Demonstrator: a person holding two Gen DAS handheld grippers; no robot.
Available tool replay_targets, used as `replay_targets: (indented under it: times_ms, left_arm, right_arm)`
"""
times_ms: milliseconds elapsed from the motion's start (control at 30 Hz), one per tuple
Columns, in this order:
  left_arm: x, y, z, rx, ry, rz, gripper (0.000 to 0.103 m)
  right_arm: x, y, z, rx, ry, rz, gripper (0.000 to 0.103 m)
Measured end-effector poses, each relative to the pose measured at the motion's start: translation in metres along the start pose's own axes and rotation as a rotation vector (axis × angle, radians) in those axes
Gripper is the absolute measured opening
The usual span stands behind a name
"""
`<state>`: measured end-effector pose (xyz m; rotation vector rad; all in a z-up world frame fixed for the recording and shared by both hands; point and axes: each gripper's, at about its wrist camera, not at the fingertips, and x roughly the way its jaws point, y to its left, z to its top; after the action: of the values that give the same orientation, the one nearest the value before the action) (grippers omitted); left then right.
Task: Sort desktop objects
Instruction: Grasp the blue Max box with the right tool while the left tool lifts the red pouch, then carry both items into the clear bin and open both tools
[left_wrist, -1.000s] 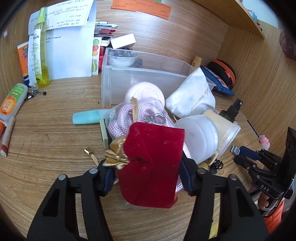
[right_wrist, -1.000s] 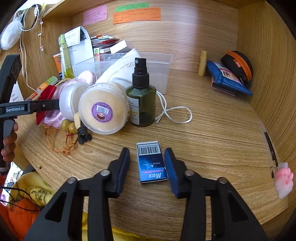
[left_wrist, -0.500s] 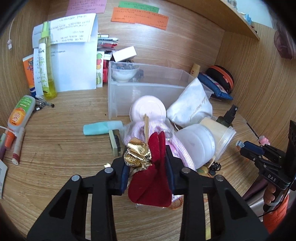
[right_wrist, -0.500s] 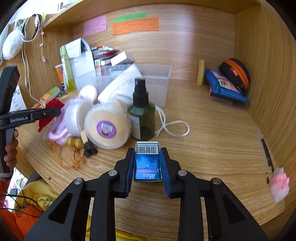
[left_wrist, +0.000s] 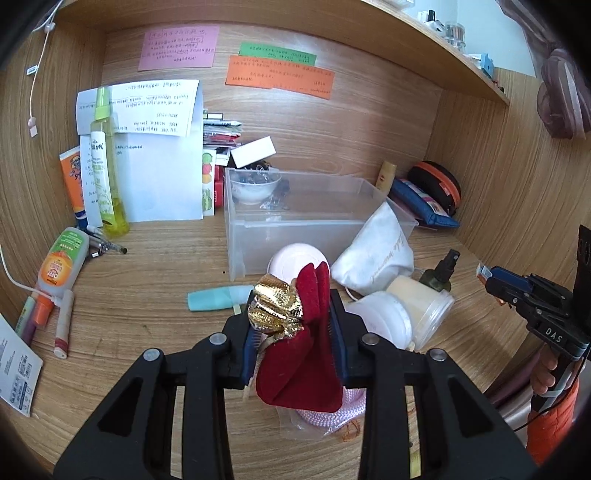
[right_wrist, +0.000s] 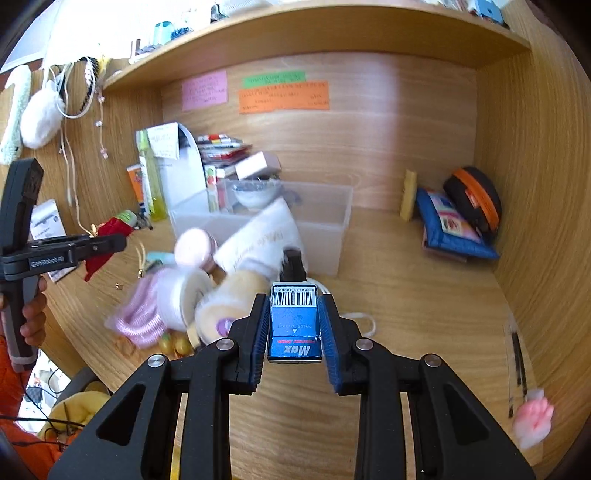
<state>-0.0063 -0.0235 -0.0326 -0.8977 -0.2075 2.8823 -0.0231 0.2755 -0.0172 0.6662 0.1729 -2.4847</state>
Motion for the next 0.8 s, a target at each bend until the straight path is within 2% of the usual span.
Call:
replay_targets:
  times_ms: [333,600,800]
  left_arm:
    - [0.001,0.002,0.036,0.03,-0.048,0.039,0.033]
    - [0.01,0.006,0.074,0.028,-0.081,0.031,0.033]
    - [0.03,0.011,0.101,0.013,-0.079,0.015,0.033]
  right_arm:
    - [0.01,0.003,0.053,-0.057,-0.07,0.019,0.025]
    - [0.04,-0.003,0.091,-0.079,-0.064,0.022,0.025]
    - [0.065,-0.016,0.111,-0.077,-0.045,0.032,0.025]
